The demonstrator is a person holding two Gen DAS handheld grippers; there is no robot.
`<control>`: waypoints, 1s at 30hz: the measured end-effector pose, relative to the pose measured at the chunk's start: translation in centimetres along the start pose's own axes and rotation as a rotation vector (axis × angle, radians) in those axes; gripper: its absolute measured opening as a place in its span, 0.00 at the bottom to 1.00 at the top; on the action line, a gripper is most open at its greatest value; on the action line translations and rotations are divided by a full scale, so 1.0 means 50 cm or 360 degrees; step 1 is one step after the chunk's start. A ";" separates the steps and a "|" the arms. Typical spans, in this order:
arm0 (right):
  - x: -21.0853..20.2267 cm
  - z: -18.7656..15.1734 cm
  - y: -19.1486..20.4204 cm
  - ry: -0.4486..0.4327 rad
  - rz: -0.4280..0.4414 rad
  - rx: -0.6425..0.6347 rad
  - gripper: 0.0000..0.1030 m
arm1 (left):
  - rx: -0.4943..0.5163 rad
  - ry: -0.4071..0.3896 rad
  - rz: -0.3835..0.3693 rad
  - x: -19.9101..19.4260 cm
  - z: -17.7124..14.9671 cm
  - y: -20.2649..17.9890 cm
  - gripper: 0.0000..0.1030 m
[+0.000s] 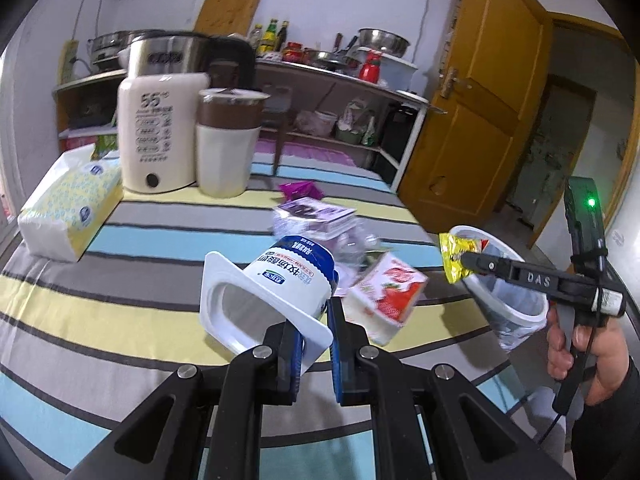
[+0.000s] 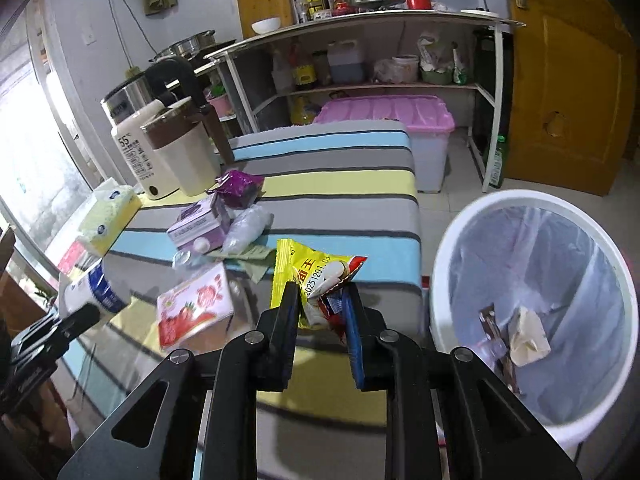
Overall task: Collect trash
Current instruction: 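Lift and carry the yogurt cup and yellow snack bag over the trash bin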
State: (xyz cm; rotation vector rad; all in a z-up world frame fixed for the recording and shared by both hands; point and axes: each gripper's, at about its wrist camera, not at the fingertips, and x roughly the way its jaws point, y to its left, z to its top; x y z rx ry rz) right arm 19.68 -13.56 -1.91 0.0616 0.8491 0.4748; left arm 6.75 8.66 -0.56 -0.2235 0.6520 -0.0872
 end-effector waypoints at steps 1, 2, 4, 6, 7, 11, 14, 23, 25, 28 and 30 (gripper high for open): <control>-0.013 -0.007 -0.003 -0.0009 0.0001 0.0007 0.22 | 0.0010 -0.0002 -0.0010 -0.001 0.001 -0.009 0.11; -0.025 -0.012 -0.006 -0.0017 -0.0001 0.0013 0.22 | 0.0022 -0.0005 -0.0023 -0.003 0.003 -0.020 0.11; -0.046 -0.023 -0.014 -0.0035 -0.0009 0.0025 0.22 | 0.0050 -0.0005 -0.0051 -0.003 0.006 -0.043 0.11; -0.064 -0.031 -0.023 -0.0050 -0.0019 0.0041 0.22 | 0.0086 -0.0003 -0.0089 0.000 0.010 -0.070 0.11; -0.075 -0.036 -0.031 -0.0059 -0.0025 0.0051 0.22 | 0.0097 -0.0002 -0.0100 0.001 0.011 -0.080 0.11; -0.106 -0.051 -0.062 -0.0084 -0.0066 0.0099 0.22 | 0.0172 0.0010 -0.0179 0.013 0.018 -0.136 0.11; -0.127 -0.063 -0.090 -0.0103 -0.0108 0.0135 0.22 | 0.0238 0.0026 -0.0245 0.029 0.027 -0.181 0.11; -0.161 -0.088 -0.193 -0.0128 -0.0242 0.0272 0.22 | 0.0399 0.0109 -0.0425 0.107 0.050 -0.309 0.11; -0.162 -0.090 -0.213 -0.0125 -0.0268 0.0299 0.22 | 0.0433 0.0127 -0.0451 0.126 0.053 -0.336 0.11; -0.162 -0.094 -0.239 -0.0119 -0.0300 0.0329 0.22 | 0.0472 0.0155 -0.0512 0.158 0.060 -0.374 0.11; -0.161 -0.094 -0.252 -0.0114 -0.0319 0.0344 0.22 | 0.0494 0.0171 -0.0536 0.176 0.062 -0.394 0.11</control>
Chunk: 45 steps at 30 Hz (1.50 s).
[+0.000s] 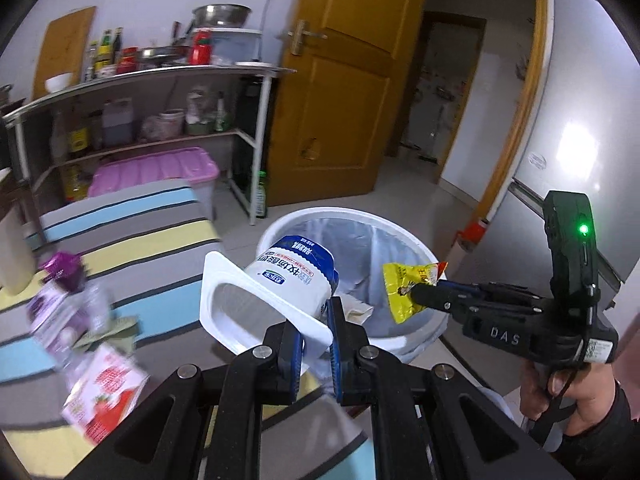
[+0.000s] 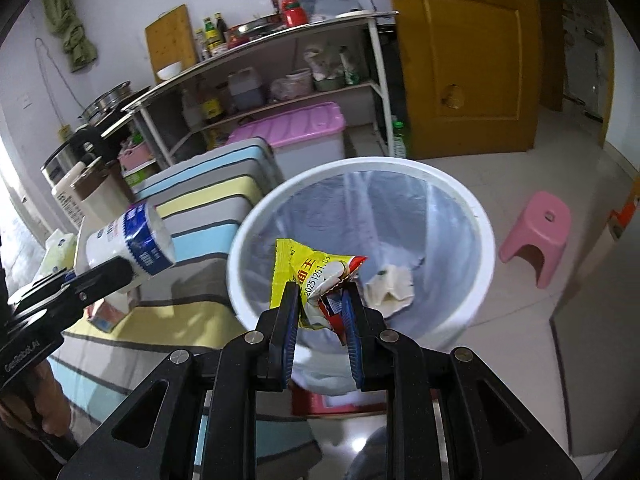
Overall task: Collect trash
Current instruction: 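Lift and carry the yogurt cup and yellow snack bag over the trash bin, then open both grippers over the bin to drop the cup and snack bag, then move back to the table and grasp the strawberry milk carton with the left gripper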
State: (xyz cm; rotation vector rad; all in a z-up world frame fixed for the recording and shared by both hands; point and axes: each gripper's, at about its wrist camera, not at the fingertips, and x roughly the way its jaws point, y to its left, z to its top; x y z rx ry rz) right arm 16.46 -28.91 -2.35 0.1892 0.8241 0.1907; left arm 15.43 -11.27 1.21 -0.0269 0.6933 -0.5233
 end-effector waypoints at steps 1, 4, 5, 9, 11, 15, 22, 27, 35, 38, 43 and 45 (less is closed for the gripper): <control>0.001 0.000 -0.005 0.0003 -0.0008 0.0005 0.22 | 0.0010 0.0011 -0.0014 0.015 0.005 -0.005 0.11; 0.009 0.001 -0.023 0.0015 -0.0041 0.0018 0.22 | 0.0026 0.0039 -0.0051 0.053 0.016 -0.018 0.11; 0.011 0.002 -0.028 0.0020 -0.0049 0.0022 0.22 | 0.0027 0.0046 -0.0060 0.061 0.018 -0.020 0.11; 0.023 0.003 -0.043 0.0045 -0.0085 0.0029 0.22 | 0.0028 0.0069 -0.0107 0.094 0.024 -0.023 0.11; 0.027 0.004 -0.046 0.0055 -0.0093 0.0027 0.23 | 0.0031 0.0080 -0.0121 0.104 0.023 -0.023 0.12; 0.036 0.005 -0.046 0.0063 -0.0104 0.0016 0.24 | 0.0026 0.0100 -0.0149 0.114 0.024 -0.015 0.22; 0.028 0.008 -0.048 0.0028 -0.0105 0.0028 0.41 | -0.0005 0.0071 -0.0162 0.103 0.021 -0.011 0.29; 0.009 0.007 -0.037 -0.0002 -0.0110 0.0007 0.41 | -0.0038 0.0026 -0.0152 0.075 0.015 -0.002 0.28; -0.031 -0.008 0.005 -0.0054 -0.0054 -0.0042 0.41 | -0.0087 -0.0044 -0.0057 0.010 -0.012 0.016 0.28; -0.045 -0.018 0.030 -0.0073 -0.0006 -0.0069 0.41 | -0.0099 -0.0068 -0.0001 -0.017 -0.026 0.026 0.29; -0.054 -0.033 0.070 -0.0084 0.0083 -0.0120 0.41 | -0.0143 -0.0090 0.0070 -0.061 -0.049 0.052 0.28; -0.054 -0.038 0.087 -0.0082 0.0113 -0.0145 0.41 | -0.0169 -0.0096 0.0101 -0.079 -0.061 0.066 0.28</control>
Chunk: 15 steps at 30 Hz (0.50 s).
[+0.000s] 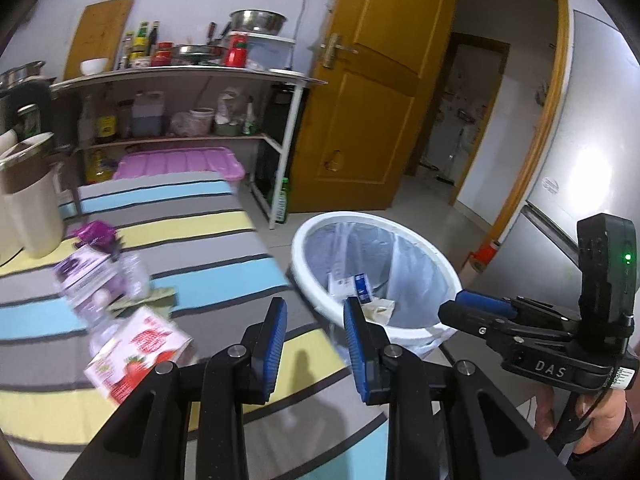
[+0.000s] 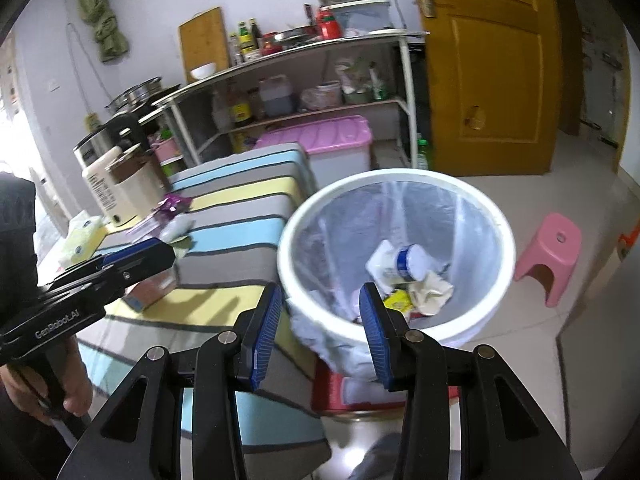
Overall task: Collect trash
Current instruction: 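Move back to the table and grasp the strawberry milk carton with the left gripper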
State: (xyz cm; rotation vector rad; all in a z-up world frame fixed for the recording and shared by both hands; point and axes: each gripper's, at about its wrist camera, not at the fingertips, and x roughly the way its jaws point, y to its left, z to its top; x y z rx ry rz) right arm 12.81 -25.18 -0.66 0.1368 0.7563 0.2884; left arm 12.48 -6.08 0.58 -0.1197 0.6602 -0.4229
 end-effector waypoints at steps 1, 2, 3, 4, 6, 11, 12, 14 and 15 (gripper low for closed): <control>-0.001 -0.001 0.006 -0.0003 0.0014 -0.0008 0.41 | -0.0006 -0.0002 0.0009 -0.005 -0.003 0.005 0.28; -0.002 -0.002 0.014 -0.0006 0.0030 -0.0019 0.41 | -0.0012 -0.0005 0.0021 -0.012 -0.006 0.011 0.28; -0.004 -0.004 0.025 -0.0008 0.0043 -0.0034 0.41 | -0.0018 -0.0009 0.0037 -0.020 -0.010 0.018 0.28; -0.005 -0.004 0.034 -0.0008 0.0052 -0.0046 0.41 | -0.0023 -0.0013 0.0046 -0.026 -0.013 0.024 0.28; -0.006 -0.005 0.049 -0.0011 0.0072 -0.0063 0.42 | -0.0033 -0.0021 0.0073 -0.041 -0.020 0.038 0.28; -0.010 -0.007 0.081 -0.0022 0.0113 -0.0106 0.42 | -0.0052 -0.0046 0.0131 -0.073 -0.036 0.064 0.28; -0.010 -0.008 0.087 -0.0021 0.0118 -0.0115 0.43 | -0.0054 -0.0047 0.0141 -0.076 -0.038 0.069 0.28; -0.008 -0.009 0.097 -0.0015 0.0133 -0.0120 0.44 | -0.0056 -0.0048 0.0167 -0.085 -0.043 0.079 0.28; -0.007 -0.011 0.100 -0.0010 0.0143 -0.0122 0.44 | -0.0055 -0.0048 0.0185 -0.089 -0.044 0.084 0.28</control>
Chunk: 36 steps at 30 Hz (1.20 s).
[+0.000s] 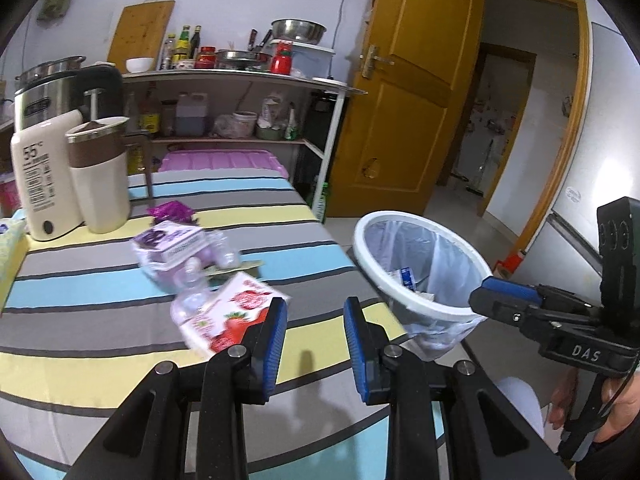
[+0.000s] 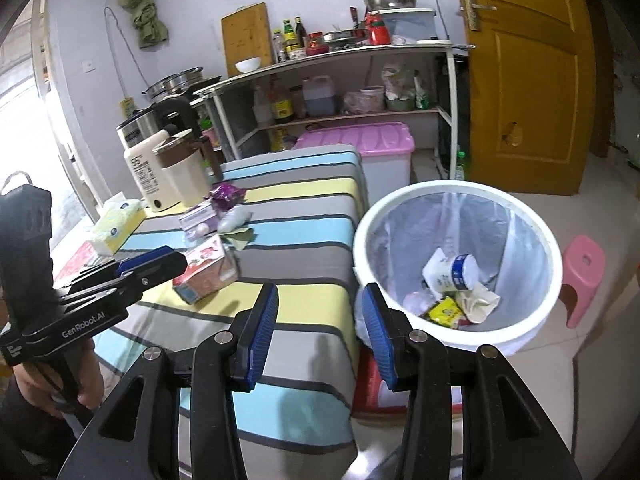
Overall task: Collect trash
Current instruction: 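Move back to the table and grasp the strawberry milk carton with the left gripper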
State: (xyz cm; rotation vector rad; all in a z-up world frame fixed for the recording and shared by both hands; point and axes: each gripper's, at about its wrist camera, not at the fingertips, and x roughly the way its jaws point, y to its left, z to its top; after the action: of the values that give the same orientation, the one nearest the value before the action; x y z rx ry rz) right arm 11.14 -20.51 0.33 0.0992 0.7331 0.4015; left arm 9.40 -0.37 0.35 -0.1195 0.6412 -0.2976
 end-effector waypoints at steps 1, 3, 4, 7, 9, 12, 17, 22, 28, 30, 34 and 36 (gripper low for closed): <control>0.003 0.000 0.004 0.0007 0.0008 -0.0004 0.44 | 0.0001 0.0000 0.0013 -0.002 0.000 0.003 0.28; 0.008 -0.001 0.011 0.0017 0.0022 -0.0014 0.44 | 0.0005 -0.0004 0.0042 -0.007 -0.004 0.015 0.28; 0.011 -0.002 0.015 0.0024 0.0032 -0.0021 0.44 | 0.0003 -0.0003 0.0057 -0.008 -0.006 0.022 0.28; 0.020 -0.005 0.026 0.0041 0.0055 -0.0045 0.44 | 0.0001 0.0001 0.0096 -0.008 -0.010 0.037 0.30; 0.027 -0.006 0.031 0.0052 0.0070 -0.0056 0.44 | -0.0009 0.0008 0.0108 -0.004 -0.009 0.049 0.38; 0.034 -0.008 0.034 0.0062 0.0085 -0.0063 0.44 | -0.0015 0.0013 0.0129 0.006 -0.006 0.068 0.44; 0.044 -0.007 0.031 0.0072 0.0091 -0.0059 0.44 | -0.0003 0.0054 0.0145 0.037 -0.001 0.102 0.51; 0.054 -0.006 0.026 0.0087 0.0085 -0.0051 0.44 | 0.0018 0.0130 0.0064 0.071 -0.001 0.114 0.54; 0.062 -0.006 0.020 0.0101 0.0080 -0.0044 0.44 | 0.0091 0.0176 -0.0049 0.074 -0.012 0.087 0.54; 0.064 -0.005 0.018 0.0103 0.0078 -0.0043 0.44 | 0.0134 0.0206 -0.0049 0.077 -0.017 0.071 0.54; 0.065 -0.004 0.016 0.0099 0.0079 -0.0033 0.44 | 0.0154 0.0231 -0.0005 0.087 -0.018 0.053 0.54; 0.065 -0.003 0.016 0.0098 0.0080 -0.0032 0.44 | 0.0148 0.0262 0.0028 0.098 -0.020 0.046 0.54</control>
State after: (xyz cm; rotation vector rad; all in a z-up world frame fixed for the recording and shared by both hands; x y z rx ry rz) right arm 12.93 -18.51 -1.65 0.0869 0.7885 0.4616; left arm 13.10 0.28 -3.71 0.0002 0.7900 -0.3220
